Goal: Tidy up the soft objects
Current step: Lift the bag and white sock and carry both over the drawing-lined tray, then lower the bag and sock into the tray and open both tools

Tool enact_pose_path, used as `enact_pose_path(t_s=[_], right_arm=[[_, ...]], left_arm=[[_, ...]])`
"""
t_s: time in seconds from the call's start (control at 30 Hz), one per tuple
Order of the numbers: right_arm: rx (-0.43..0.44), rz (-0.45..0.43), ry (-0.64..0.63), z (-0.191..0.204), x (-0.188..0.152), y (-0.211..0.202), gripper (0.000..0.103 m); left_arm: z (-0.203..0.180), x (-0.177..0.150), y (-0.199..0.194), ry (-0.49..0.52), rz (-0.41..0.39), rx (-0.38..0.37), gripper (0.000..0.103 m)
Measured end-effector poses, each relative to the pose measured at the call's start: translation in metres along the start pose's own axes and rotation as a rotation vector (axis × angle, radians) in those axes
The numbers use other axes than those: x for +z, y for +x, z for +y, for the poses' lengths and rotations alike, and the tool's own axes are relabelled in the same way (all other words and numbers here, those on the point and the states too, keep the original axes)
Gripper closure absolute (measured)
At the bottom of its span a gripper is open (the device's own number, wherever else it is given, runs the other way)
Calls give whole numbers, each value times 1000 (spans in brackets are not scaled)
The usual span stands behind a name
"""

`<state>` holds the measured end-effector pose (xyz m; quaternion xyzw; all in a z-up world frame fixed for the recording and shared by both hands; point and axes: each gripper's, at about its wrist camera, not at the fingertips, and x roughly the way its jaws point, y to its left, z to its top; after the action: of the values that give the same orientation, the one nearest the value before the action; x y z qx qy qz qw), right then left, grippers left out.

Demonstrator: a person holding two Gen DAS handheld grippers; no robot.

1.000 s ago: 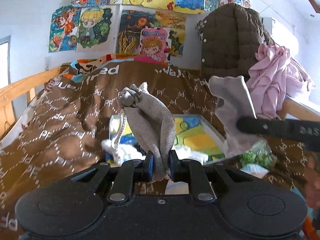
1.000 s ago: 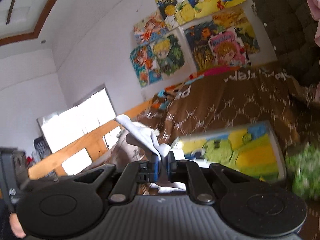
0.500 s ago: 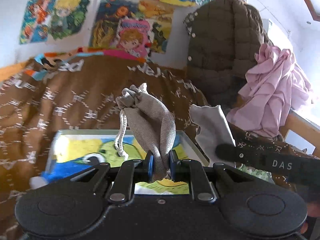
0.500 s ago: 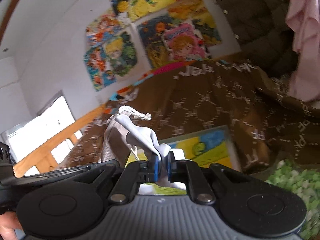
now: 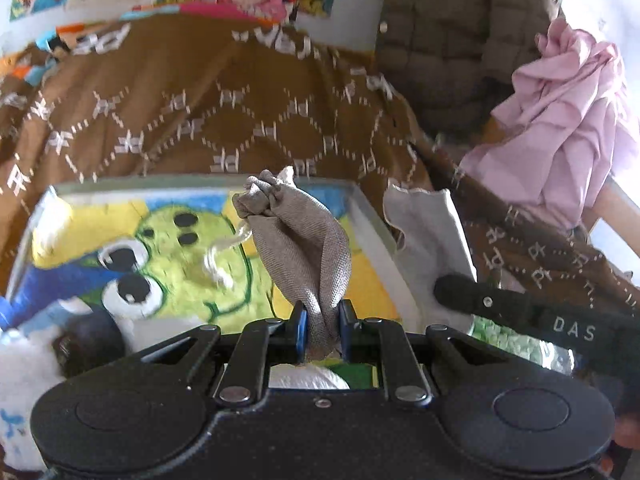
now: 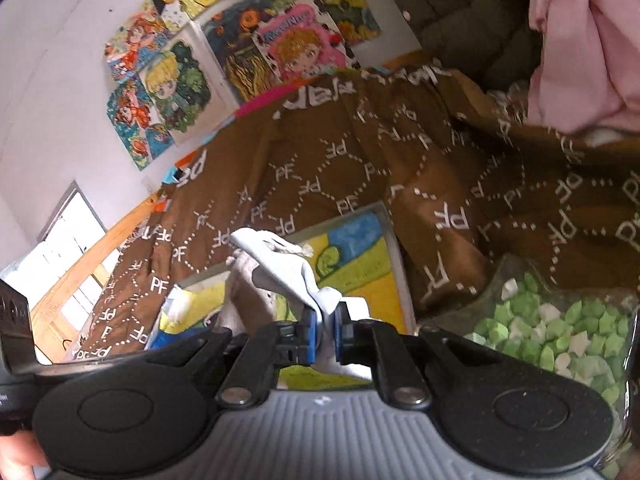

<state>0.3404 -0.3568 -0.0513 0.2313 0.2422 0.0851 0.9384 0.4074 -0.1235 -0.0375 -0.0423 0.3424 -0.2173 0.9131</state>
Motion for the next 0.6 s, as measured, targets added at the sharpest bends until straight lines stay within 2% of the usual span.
enact_pose_path(t_s=[0.17, 0.6], right_arm=[[-12, 38, 25, -7, -1, 7, 93], [-43, 64, 19, -5, -1, 8, 93]], left_arm=[[-1, -6, 12, -7, 66, 12, 86], [3, -12, 18, -33, 97, 29, 84]])
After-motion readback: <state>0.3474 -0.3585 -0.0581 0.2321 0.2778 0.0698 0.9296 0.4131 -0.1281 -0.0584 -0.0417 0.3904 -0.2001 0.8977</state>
